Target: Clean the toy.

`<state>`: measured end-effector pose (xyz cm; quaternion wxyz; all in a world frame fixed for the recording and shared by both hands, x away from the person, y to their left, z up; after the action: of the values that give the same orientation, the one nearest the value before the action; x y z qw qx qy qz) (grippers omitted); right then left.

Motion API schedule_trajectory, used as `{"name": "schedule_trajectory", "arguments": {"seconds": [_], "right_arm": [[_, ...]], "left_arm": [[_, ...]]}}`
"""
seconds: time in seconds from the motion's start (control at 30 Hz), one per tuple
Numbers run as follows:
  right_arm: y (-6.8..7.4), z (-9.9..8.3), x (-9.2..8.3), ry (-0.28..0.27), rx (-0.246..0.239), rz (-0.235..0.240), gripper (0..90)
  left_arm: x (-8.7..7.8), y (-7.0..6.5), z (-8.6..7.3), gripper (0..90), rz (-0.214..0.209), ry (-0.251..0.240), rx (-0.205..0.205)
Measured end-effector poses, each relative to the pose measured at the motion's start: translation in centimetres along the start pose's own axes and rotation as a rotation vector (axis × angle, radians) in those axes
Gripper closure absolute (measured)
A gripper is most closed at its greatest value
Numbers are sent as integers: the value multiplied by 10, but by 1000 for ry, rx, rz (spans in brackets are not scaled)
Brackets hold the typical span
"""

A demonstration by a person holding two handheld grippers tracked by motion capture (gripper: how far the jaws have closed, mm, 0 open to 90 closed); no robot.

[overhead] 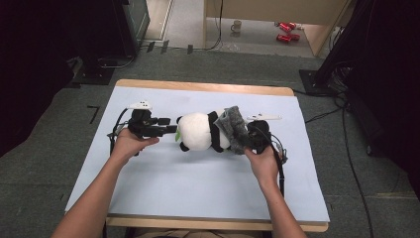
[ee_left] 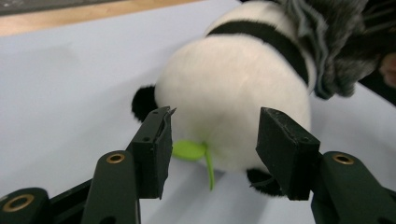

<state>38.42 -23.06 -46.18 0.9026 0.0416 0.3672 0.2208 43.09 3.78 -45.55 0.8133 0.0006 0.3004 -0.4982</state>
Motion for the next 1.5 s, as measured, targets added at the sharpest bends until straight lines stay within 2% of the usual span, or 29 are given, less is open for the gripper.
{"name": "schedule_trajectory", "arguments": {"seconds": [0.03,0.07,0.1,0.23,0.33,0.4,0.53,0.63,0.67,0.8,0.93,0.97,1.0,1.07,1.1,1.13,1.23,1.37,1.43,1.47,1.5], "right_arm": [[0,0,0,0,0,0,765],[0,0,0,0,-1,2,765],[0,0,0,0,0,1,765],[1,-1,-1,1,-3,3,765],[1,-1,-1,0,-2,10,763],[1,-1,-1,0,-2,11,762],[1,-1,-1,1,-5,14,760],[1,-1,-1,2,-3,17,755],[1,-1,-2,3,-1,21,751],[2,-2,-2,15,3,36,737],[2,-2,-2,20,0,35,736],[2,-2,-2,20,-1,35,736],[2,-2,-1,21,0,34,738],[2,-2,-1,21,0,33,738],[2,-2,-1,21,0,33,738],[3,-2,-1,17,2,35,740],[4,0,-2,16,-10,25,743],[6,6,-8,-3,-7,22,748],[7,9,-11,-12,-7,24,748],[10,16,-19,-43,1,40,749],[10,16,-19,-43,1,40,749]], "left_arm": [[0,0,0,436,0,0,0],[3,0,5,433,1,12,35],[4,0,8,430,-7,10,50],[10,2,14,414,-23,23,61],[20,1,20,408,-55,50,97],[23,0,21,401,-66,51,108],[37,-1,23,366,-60,92,127],[40,-1,25,354,-68,80,138],[42,-1,25,343,-72,79,136],[54,1,14,254,-94,131,140],[58,-1,7,263,-112,154,156],[60,-2,6,290,-105,169,151],[60,-4,4,376,-96,185,164],[61,-5,3,458,-90,184,165],[60,-4,2,458,-72,182,169],[58,-7,0,565,-36,158,173],[55,-10,-3,676,-2,124,169],[45,-20,-1,737,49,46,118],[42,-21,1,750,57,27,106],[37,-26,6,753,67,-13,74],[37,-26,6,755,67,-13,74]]}}
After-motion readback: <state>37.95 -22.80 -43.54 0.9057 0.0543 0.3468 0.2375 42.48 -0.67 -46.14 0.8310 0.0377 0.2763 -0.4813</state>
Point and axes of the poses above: each handheld gripper's, and its own axes: x roughly forward along the jaws, z roughly out of its top, y roughly to its left, the point moved 8 cm from there along x, roughly forward along the jaws, and after that the axes turned 2 degrees about x, right-handed, at the moved point
